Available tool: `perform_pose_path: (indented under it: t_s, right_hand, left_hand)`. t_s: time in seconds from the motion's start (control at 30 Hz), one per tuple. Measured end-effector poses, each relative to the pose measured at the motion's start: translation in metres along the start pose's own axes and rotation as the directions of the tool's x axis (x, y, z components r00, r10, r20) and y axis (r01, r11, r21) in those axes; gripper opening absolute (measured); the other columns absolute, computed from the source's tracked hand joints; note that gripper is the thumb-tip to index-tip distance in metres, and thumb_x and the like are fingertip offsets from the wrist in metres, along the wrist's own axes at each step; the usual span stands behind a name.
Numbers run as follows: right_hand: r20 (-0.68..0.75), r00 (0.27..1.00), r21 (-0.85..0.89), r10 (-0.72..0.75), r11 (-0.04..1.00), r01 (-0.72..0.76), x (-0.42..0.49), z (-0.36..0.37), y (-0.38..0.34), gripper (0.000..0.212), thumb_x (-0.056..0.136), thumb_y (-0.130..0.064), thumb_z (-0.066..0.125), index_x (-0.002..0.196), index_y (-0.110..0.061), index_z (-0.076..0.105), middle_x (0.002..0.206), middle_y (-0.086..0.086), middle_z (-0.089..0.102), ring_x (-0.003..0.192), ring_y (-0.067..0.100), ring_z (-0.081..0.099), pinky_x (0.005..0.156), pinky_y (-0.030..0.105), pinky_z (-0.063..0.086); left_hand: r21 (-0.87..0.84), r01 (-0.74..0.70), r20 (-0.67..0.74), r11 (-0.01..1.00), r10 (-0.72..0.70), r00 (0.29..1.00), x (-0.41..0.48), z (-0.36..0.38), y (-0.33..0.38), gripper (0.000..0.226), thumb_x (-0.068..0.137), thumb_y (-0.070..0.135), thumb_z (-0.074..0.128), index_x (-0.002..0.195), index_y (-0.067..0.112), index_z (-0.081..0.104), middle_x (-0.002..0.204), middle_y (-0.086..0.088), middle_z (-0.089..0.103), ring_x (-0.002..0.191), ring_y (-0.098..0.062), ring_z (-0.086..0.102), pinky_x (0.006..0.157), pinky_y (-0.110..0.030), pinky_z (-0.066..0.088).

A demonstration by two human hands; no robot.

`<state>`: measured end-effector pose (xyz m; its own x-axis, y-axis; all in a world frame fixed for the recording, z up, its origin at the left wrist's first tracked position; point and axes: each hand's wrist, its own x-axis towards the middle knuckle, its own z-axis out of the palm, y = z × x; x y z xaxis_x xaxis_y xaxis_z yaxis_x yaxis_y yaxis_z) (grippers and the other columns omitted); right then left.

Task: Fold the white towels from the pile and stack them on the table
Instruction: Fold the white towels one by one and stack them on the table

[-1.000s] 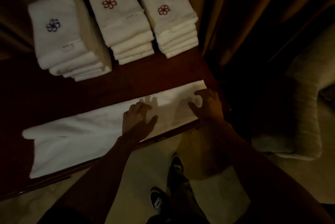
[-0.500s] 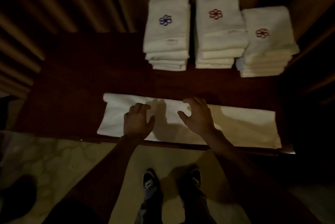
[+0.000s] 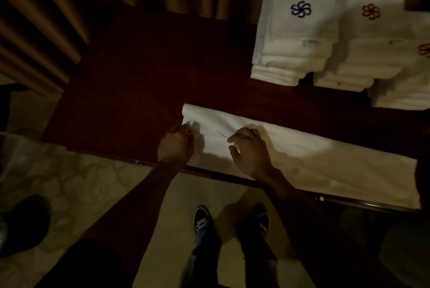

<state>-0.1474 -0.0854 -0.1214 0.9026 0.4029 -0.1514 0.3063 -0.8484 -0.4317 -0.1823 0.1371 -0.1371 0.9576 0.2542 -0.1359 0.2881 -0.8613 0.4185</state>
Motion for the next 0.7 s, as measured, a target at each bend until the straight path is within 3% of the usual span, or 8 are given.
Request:
perform_pose_path:
  t_s: [0.2, 0.37, 0.47, 0.57, 0.7]
  right_hand:
    - [-0.018, 0.991, -0.063, 0.134, 0.989, -0.135, 0.017, 0.015, -0.011, 0.037, 0.096, -0.034, 0.056, 0.129, -0.018, 0.061, 0.130, 0.006, 0.049, 0.124, 0.027, 0.040, 0.096, 0.040, 0.043]
    - [-0.044, 0.983, -0.060, 0.178, 0.982, -0.180, 0.030, 0.018, -0.021, 0.039, 0.091, -0.039, 0.063, 0.124, -0.017, 0.063, 0.128, 0.009, 0.047, 0.120, 0.030, 0.041, 0.089, 0.042, 0.046]
    - [-0.074, 0.983, -0.063, 0.170, 0.983, -0.174, 0.036, 0.022, -0.026, 0.033, 0.090, -0.034, 0.065, 0.119, -0.018, 0.066, 0.125, 0.009, 0.048, 0.117, 0.030, 0.042, 0.084, 0.037, 0.044]
    - [-0.118, 0.978, -0.077, 0.172, 0.980, -0.182, 0.039, 0.023, -0.029, 0.021, 0.091, -0.027, 0.063, 0.108, -0.016, 0.068, 0.120, 0.009, 0.049, 0.113, 0.028, 0.042, 0.079, 0.032, 0.040]
    - [-0.134, 0.980, -0.058, 0.149, 0.986, -0.158, 0.043, 0.022, -0.030, 0.014, 0.089, -0.021, 0.063, 0.099, -0.012, 0.068, 0.118, 0.011, 0.052, 0.112, 0.032, 0.047, 0.082, 0.036, 0.044]
  left_hand:
    - [-0.062, 0.117, 0.082, 0.991, -0.112, 0.990, 0.027, 0.000, -0.010, 0.038, 0.096, 0.050, 0.051, 0.114, 0.019, 0.063, 0.104, -0.013, 0.070, 0.092, -0.037, 0.068, 0.075, -0.041, 0.057]
    - [-0.136, 0.049, 0.157, 0.989, -0.027, 0.987, 0.037, -0.004, -0.016, 0.043, 0.085, 0.066, 0.048, 0.106, 0.031, 0.063, 0.106, 0.001, 0.069, 0.092, -0.026, 0.067, 0.079, -0.037, 0.056]
    - [-0.123, -0.045, 0.247, 0.991, 0.074, 0.966, 0.039, -0.005, -0.017, 0.039, 0.078, 0.066, 0.061, 0.103, 0.036, 0.055, 0.109, 0.009, 0.058, 0.093, -0.018, 0.059, 0.080, -0.038, 0.054]
    - [-0.159, 0.002, 0.270, 0.987, 0.042, 0.962, 0.041, -0.008, -0.015, 0.036, 0.073, 0.063, 0.064, 0.083, 0.035, 0.043, 0.091, 0.009, 0.053, 0.083, -0.018, 0.058, 0.071, -0.041, 0.056]
    - [-0.202, 0.023, 0.273, 0.979, 0.034, 0.961, 0.043, -0.012, -0.013, 0.035, 0.079, 0.059, 0.066, 0.086, 0.032, 0.045, 0.097, 0.006, 0.052, 0.092, -0.019, 0.055, 0.074, -0.035, 0.050]
